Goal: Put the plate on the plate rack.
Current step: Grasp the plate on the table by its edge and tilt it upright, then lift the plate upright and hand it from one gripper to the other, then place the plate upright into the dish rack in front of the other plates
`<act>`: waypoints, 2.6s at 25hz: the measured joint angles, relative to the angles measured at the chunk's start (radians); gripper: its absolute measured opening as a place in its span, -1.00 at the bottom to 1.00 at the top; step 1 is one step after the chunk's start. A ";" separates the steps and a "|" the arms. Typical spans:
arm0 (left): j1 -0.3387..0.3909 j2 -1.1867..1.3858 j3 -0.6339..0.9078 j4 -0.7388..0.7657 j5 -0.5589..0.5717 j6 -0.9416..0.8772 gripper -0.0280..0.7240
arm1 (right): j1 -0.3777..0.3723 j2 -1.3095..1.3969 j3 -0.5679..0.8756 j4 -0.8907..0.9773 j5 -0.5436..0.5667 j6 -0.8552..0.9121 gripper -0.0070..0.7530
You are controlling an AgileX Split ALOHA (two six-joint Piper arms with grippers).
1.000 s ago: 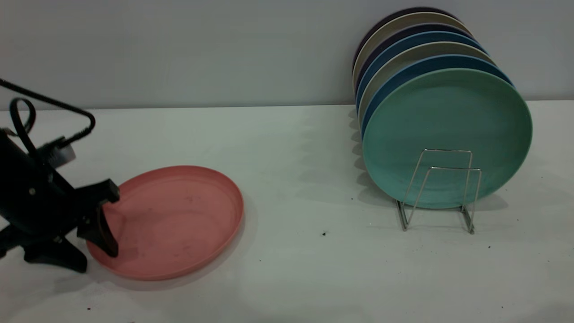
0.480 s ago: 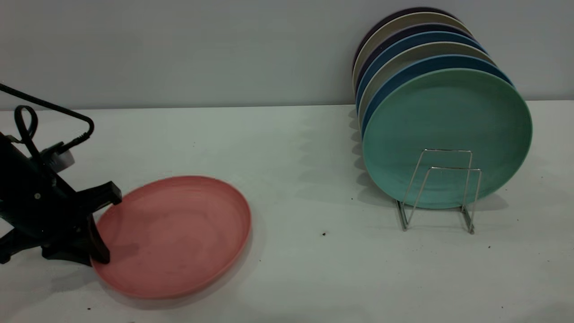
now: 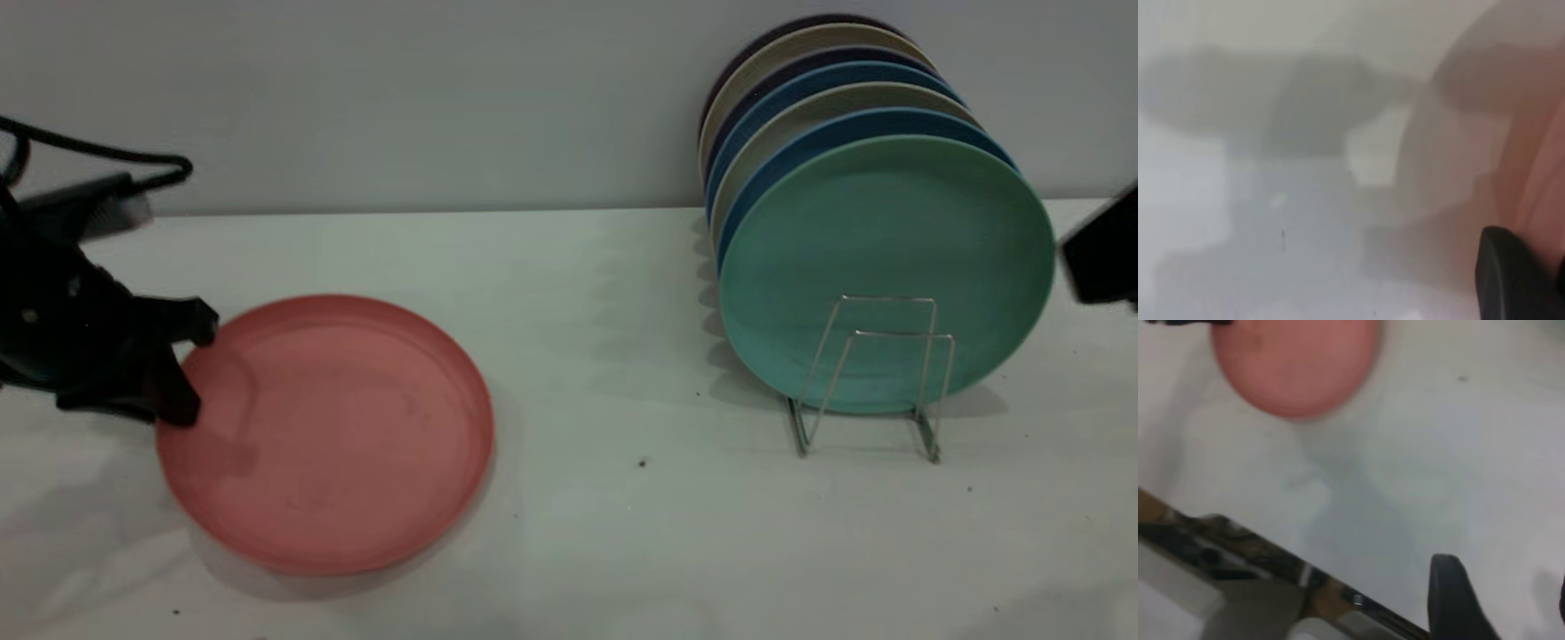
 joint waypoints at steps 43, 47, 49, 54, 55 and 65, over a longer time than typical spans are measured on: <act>-0.332 -0.057 -0.203 -0.430 0.418 0.646 -0.87 | 0.000 0.571 -0.028 0.805 0.037 -0.839 0.07; -0.332 -0.056 -0.203 -0.447 0.468 0.635 -0.85 | 0.000 0.588 -0.035 0.809 0.039 -0.845 -0.23; -0.332 -0.056 -0.203 -0.450 0.479 0.634 -0.84 | 0.000 0.589 -0.035 0.808 0.038 -0.859 -0.61; -0.332 -0.056 -0.203 -0.461 0.508 0.604 -0.70 | -0.021 0.589 -0.036 0.780 -0.003 -0.887 -0.79; -0.332 -0.056 -0.203 -0.460 0.514 0.599 -0.63 | -0.034 0.589 -0.036 0.764 -0.016 -0.887 -0.79; -0.097 -0.097 -0.203 -0.435 0.531 0.531 0.26 | -0.215 0.589 -0.036 0.590 -0.062 -0.877 -0.79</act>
